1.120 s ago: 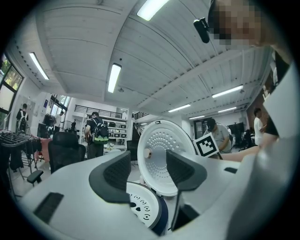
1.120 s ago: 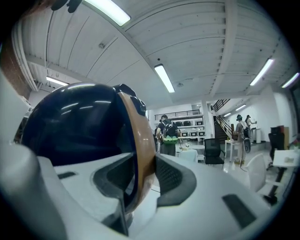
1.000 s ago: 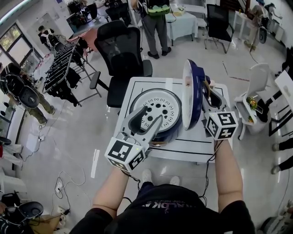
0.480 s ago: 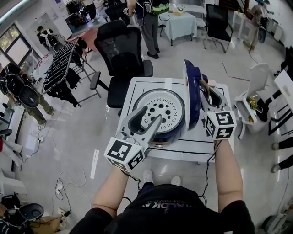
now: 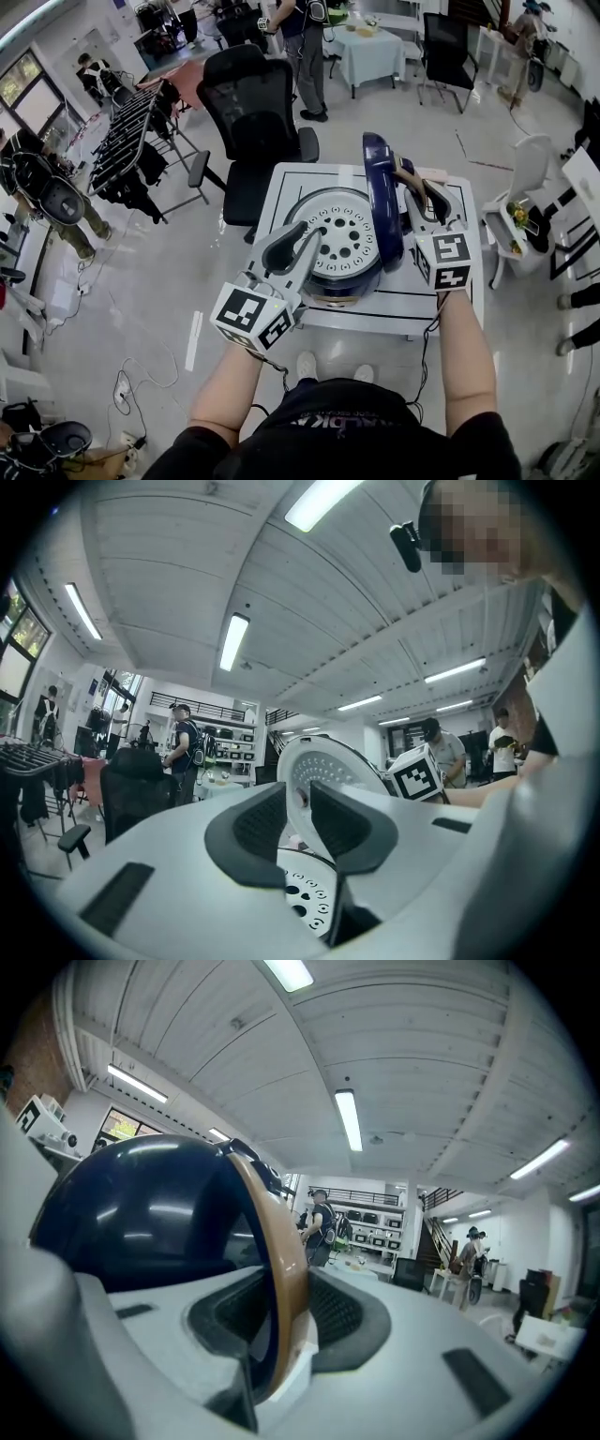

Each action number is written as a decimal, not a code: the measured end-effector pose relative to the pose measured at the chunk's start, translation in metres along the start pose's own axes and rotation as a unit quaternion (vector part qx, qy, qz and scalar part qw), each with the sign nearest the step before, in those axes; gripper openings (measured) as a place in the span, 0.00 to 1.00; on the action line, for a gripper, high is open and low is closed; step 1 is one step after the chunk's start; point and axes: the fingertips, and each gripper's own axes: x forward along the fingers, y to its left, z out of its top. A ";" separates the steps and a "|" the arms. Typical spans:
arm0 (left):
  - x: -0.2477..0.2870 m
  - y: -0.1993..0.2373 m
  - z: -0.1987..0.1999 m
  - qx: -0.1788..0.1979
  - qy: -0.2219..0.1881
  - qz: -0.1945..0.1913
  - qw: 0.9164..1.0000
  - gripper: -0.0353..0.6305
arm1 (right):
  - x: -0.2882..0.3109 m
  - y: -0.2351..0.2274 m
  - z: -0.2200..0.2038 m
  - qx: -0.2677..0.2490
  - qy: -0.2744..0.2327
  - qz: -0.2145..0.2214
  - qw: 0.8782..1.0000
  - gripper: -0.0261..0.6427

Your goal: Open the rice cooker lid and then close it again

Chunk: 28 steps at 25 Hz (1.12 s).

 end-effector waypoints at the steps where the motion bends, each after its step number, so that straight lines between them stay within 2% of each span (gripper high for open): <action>1: -0.001 0.003 0.001 -0.001 -0.002 0.002 1.000 0.16 | 0.001 0.003 0.002 -0.007 0.001 -0.001 1.000 0.22; 4: -0.008 0.014 0.007 -0.003 -0.008 0.007 1.000 0.06 | 0.006 0.015 0.008 -0.026 0.005 -0.002 1.000 0.22; 9: -0.025 0.043 0.028 0.013 -0.020 -0.002 1.000 0.06 | 0.018 0.058 0.021 -0.067 0.016 -0.001 0.998 0.22; 16: 0.008 0.034 0.062 0.052 -0.032 -0.028 0.998 0.06 | 0.024 0.063 0.020 -0.125 0.034 0.000 0.992 0.23; 20: 0.027 0.030 0.058 0.055 -0.018 -0.040 0.998 0.06 | 0.030 0.069 0.017 -0.164 0.044 0.002 0.986 0.23; 28: 0.023 0.057 0.031 0.038 0.009 -0.047 0.998 0.06 | 0.041 0.116 0.011 -0.248 0.066 0.010 0.967 0.24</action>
